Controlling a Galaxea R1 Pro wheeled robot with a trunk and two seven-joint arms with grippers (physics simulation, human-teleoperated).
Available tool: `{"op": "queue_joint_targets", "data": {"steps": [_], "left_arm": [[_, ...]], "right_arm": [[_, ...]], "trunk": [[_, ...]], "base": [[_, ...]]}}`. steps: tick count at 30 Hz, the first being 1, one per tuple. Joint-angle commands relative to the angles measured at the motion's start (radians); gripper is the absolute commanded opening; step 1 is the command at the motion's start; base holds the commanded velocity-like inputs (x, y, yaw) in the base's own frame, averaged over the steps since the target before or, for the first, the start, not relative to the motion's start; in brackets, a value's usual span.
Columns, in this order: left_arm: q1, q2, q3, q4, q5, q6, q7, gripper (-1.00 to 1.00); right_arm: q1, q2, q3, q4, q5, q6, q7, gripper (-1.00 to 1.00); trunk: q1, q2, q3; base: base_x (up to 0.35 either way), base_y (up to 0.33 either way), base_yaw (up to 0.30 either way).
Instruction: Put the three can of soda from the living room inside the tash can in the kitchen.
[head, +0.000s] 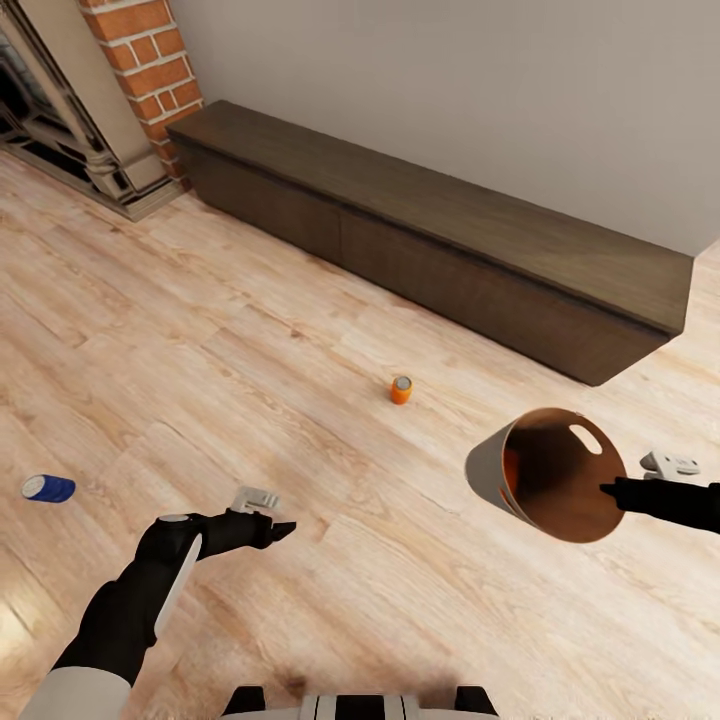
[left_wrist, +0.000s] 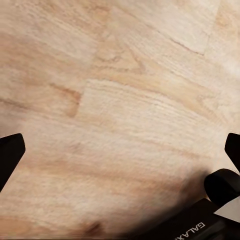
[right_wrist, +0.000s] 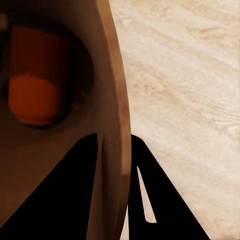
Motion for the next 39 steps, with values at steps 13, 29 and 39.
{"op": "queue_joint_targets", "data": {"steps": [13,29,39], "left_arm": [[0.000,0.000,-0.002,0.002,-0.002,0.000,0.000,1.00],[0.000,-0.001,-0.007,0.003,-0.012,-0.023,0.003,1.00],[-0.001,-0.007,-0.010,0.001,-0.011,-0.018,0.008,1.00]], "right_arm": [[0.008,0.023,-0.001,0.010,-0.031,-0.053,0.010,-1.00],[0.114,0.029,-0.278,0.009,-0.033,-0.428,0.115,-1.00],[0.124,0.030,-0.306,0.011,-0.028,-0.451,0.149,-1.00]], "trunk": [[0.000,0.000,0.000],[-0.008,0.014,0.006],[-0.046,0.084,0.038]], "base": [[-0.039,0.259,-0.001],[0.000,0.155,0.000],[0.000,0.003,0.000]]}}
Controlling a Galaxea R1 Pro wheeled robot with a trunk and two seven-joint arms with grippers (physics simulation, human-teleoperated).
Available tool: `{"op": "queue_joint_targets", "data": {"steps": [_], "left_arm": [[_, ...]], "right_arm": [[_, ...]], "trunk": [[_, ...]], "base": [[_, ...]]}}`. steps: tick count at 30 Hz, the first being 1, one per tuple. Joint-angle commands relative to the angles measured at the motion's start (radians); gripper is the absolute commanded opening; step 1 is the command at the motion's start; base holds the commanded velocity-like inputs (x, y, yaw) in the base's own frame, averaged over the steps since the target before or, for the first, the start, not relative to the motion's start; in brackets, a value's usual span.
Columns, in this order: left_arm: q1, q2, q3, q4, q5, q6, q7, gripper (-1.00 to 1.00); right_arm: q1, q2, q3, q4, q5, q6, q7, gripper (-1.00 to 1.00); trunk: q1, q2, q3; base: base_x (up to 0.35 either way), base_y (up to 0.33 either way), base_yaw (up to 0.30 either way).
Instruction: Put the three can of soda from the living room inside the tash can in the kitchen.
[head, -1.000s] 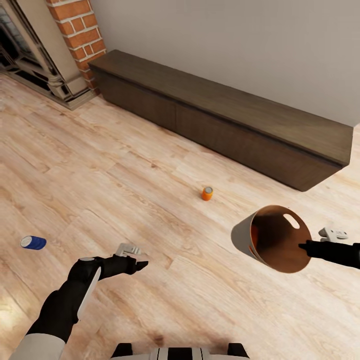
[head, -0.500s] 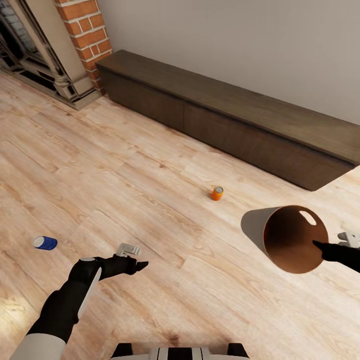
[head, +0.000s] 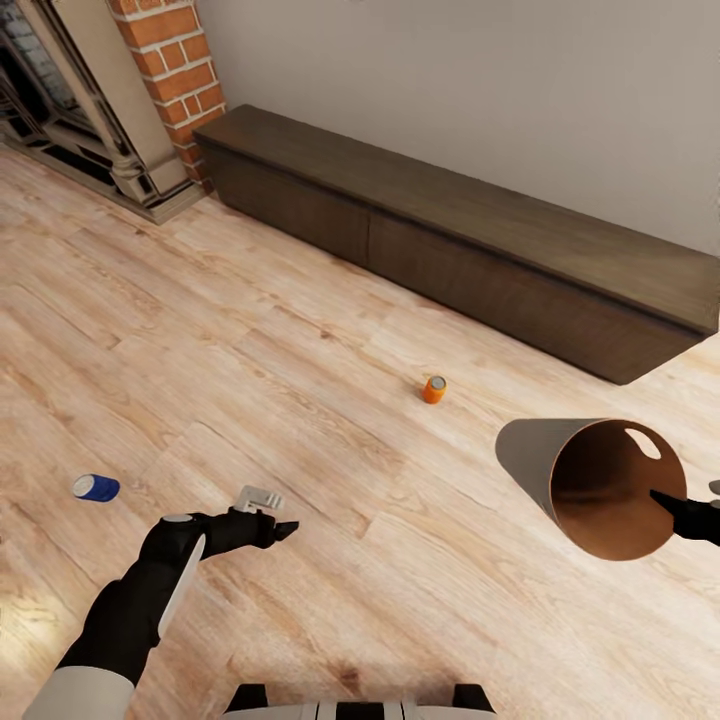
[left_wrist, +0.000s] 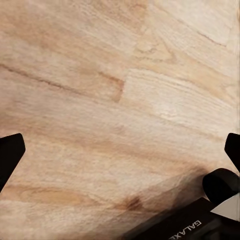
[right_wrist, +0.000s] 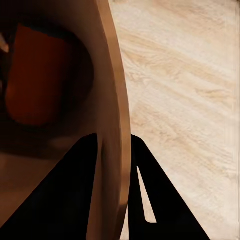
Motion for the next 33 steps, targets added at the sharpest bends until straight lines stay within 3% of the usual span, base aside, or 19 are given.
{"op": "queue_joint_targets", "data": {"steps": [1,7,10,11,14,18,20,26,33], "left_arm": [[0.000,0.000,0.000,-0.003,0.001,0.001,-0.002,1.00],[-0.002,-0.011,-0.001,-0.056,0.004,0.033,-0.002,1.00],[-0.024,-0.040,-0.002,-0.103,0.003,0.111,-0.002,1.00],[-0.040,-0.053,-0.001,-0.155,0.005,0.170,-0.006,1.00],[-0.046,-0.059,0.002,-0.183,0.007,0.192,-0.006,1.00],[-0.049,-0.062,0.005,-0.206,0.009,0.208,-0.006,1.00],[-0.050,-0.062,0.010,-0.221,0.010,0.223,-0.007,1.00],[-0.052,-0.069,0.005,-0.229,0.005,0.233,0.003,1.00],[-0.051,-0.071,0.004,-0.238,0.005,0.226,0.004,1.00]], "right_arm": [[0.000,0.000,0.000,0.000,-0.011,0.006,0.005,-1.00],[0.000,0.002,0.001,0.000,-0.010,0.006,0.005,-1.00],[0.003,0.002,0.002,0.000,-0.011,0.009,0.006,-1.00],[0.006,0.002,0.011,-0.007,-0.010,0.011,0.015,-1.00],[0.007,0.001,0.033,-0.018,-0.010,0.014,0.035,-1.00],[0.006,0.005,0.082,-0.066,-0.015,0.031,0.050,-1.00],[0.004,0.025,0.111,-0.098,-0.016,0.051,0.049,-1.00],[-0.004,0.057,0.122,-0.113,-0.017,0.062,0.050,-1.00],[-0.005,0.070,0.120,-0.103,-0.017,0.057,0.052,-1.00]], "trunk": [[-0.004,0.007,0.003],[-0.027,0.049,0.022],[-0.038,0.070,0.032],[-0.042,0.077,0.035],[-0.054,0.098,0.044],[-0.069,0.126,0.057],[-0.077,0.140,0.063],[-0.100,0.182,0.083],[-0.127,0.231,0.115]], "base": [[0.000,0.000,0.000],[0.000,0.000,0.000],[0.000,0.000,0.000],[0.000,0.000,0.000],[0.000,0.000,0.000],[0.000,0.000,0.000],[0.000,0.000,0.000],[0.000,0.000,-0.009],[0.000,0.000,-0.004]]}}
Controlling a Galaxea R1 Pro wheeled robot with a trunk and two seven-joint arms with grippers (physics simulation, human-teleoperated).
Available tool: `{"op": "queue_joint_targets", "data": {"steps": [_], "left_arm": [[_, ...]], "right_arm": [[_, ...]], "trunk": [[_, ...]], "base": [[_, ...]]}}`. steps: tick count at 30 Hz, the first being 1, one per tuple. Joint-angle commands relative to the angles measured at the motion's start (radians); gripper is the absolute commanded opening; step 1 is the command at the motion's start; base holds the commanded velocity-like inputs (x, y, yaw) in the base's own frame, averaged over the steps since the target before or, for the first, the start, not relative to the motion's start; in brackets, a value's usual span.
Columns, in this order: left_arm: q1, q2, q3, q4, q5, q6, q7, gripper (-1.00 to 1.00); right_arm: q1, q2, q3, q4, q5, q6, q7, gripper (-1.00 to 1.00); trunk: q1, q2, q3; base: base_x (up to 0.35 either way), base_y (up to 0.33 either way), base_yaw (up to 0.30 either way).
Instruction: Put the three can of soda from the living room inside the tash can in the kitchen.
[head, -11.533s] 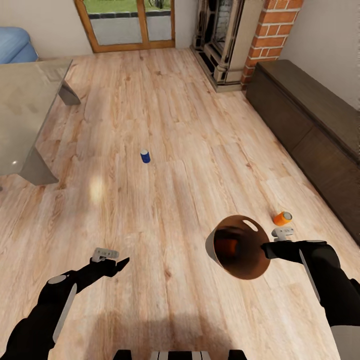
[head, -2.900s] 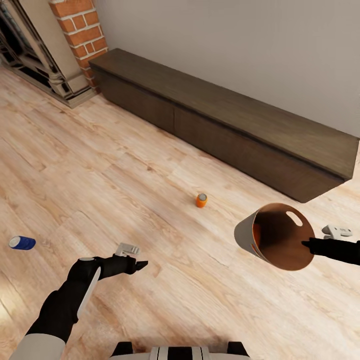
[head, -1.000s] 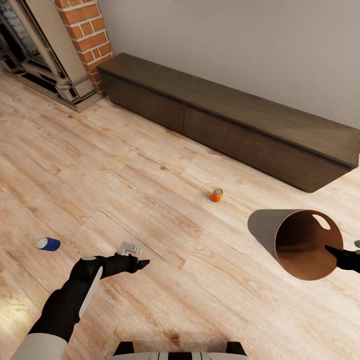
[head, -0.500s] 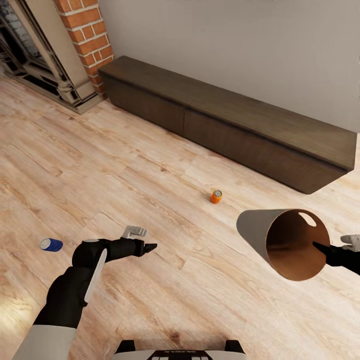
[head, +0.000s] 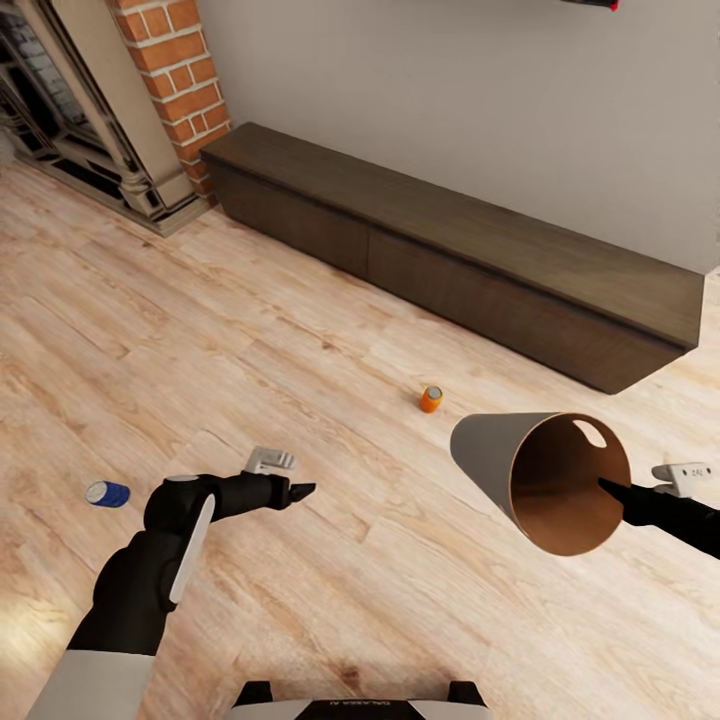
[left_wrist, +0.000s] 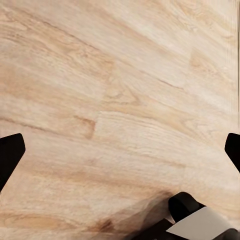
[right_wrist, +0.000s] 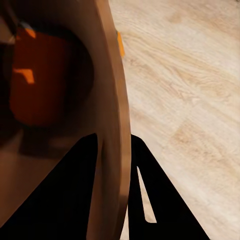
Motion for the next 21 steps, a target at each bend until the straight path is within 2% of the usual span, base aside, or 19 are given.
{"op": "queue_joint_targets", "data": {"steps": [1,7,11,17,21], "left_arm": [[0.000,0.001,0.001,0.000,0.001,-0.003,-0.002,1.00],[0.000,0.002,0.000,-0.001,0.001,-0.016,-0.001,1.00],[0.000,0.006,0.004,0.000,0.004,-0.017,-0.007,1.00],[0.000,0.007,0.005,0.002,0.006,-0.020,-0.009,1.00],[-0.001,0.007,0.005,0.008,0.000,-0.059,-0.008,1.00]], "right_arm": [[0.000,0.001,0.000,0.000,-0.011,0.006,0.005,-1.00],[0.000,0.009,-0.001,0.002,-0.011,0.003,0.006,-1.00],[0.000,0.025,-0.001,0.004,-0.010,-0.003,0.005,-1.00],[0.001,0.041,-0.002,0.029,-0.008,-0.053,-0.004,-1.00],[0.000,0.054,0.005,0.077,-0.009,-0.082,-0.055,-1.00]], "trunk": [[-0.004,0.007,0.005],[-0.027,0.049,0.033],[-0.042,0.077,0.052],[-0.065,0.119,0.080],[-0.081,0.147,0.099]], "base": [[0.000,0.000,-0.001],[0.000,0.000,0.000],[0.000,0.000,0.000],[0.000,0.000,0.000],[0.000,0.000,0.000]]}}
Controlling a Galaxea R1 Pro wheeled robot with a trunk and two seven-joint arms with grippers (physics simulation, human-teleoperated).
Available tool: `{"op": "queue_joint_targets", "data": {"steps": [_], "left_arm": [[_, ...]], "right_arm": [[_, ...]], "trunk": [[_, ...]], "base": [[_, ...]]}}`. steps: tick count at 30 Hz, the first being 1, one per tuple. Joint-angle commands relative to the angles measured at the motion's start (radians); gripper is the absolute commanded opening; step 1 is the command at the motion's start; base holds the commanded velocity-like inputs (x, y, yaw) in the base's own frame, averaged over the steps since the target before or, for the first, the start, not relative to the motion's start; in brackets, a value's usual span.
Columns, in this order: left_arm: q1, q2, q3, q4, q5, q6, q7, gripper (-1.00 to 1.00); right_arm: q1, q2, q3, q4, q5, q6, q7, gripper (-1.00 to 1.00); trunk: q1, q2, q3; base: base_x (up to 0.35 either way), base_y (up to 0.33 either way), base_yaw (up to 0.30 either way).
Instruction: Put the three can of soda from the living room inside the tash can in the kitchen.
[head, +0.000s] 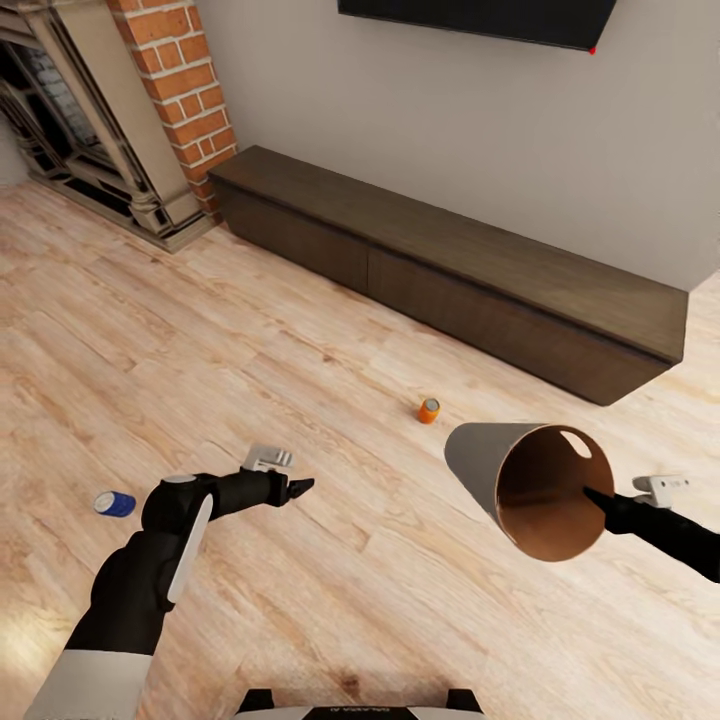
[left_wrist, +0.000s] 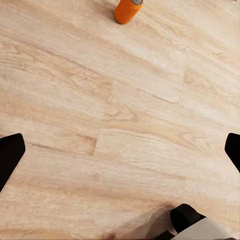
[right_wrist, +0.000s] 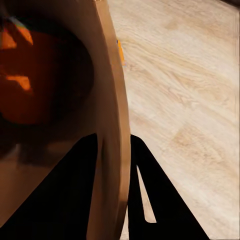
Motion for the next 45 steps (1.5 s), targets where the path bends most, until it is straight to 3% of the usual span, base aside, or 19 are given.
{"op": "queue_joint_targets", "data": {"steps": [1,10,12,19,22,33,40,45], "left_arm": [[0.000,0.000,-0.001,0.003,-0.002,-0.011,0.000,1.00],[0.000,0.000,-0.003,0.107,0.001,-0.073,0.000,1.00],[-0.001,0.000,-0.003,0.131,0.002,-0.080,0.000,1.00],[0.000,0.000,-0.002,0.141,0.005,-0.082,-0.001,1.00],[-0.014,0.017,-0.012,0.158,0.019,-0.100,-0.018,1.00],[-0.014,0.018,-0.012,0.179,0.019,-0.118,-0.047,1.00],[-0.014,0.018,-0.012,0.179,0.019,-0.118,-0.047,1.00],[-0.002,-0.007,-0.010,0.150,0.013,-0.089,-0.019,1.00]], "right_arm": [[-0.001,0.003,0.003,0.014,-0.024,-0.012,-0.006,-1.00],[-0.002,0.002,0.007,0.133,-0.017,-0.075,-0.023,-1.00],[-0.002,-0.002,0.007,0.187,-0.016,-0.111,-0.057,-1.00],[-0.003,0.001,0.025,0.232,-0.019,-0.165,-0.131,-1.00],[-0.018,0.009,0.043,0.219,0.025,-0.162,-0.126,-1.00],[-0.022,0.009,0.110,0.213,0.082,-0.136,-0.124,-1.00],[-0.022,0.009,0.112,0.213,0.130,-0.127,-0.124,-1.00],[-0.002,-0.012,0.133,0.189,0.164,-0.132,-0.113,-1.00]], "trunk": [[-0.004,0.007,0.005],[-0.039,0.070,0.047],[-0.046,0.084,0.056],[-0.046,0.084,0.059],[-0.046,0.084,0.059],[-0.046,0.084,0.059],[-0.046,0.084,0.059],[-0.046,0.084,0.059]], "base": [[0.000,0.000,0.000],[0.000,0.000,0.000],[0.000,0.000,0.000],[0.000,0.000,0.000],[0.071,0.000,0.000],[0.071,0.000,0.000],[0.071,0.000,0.000],[0.025,0.000,0.000]]}}
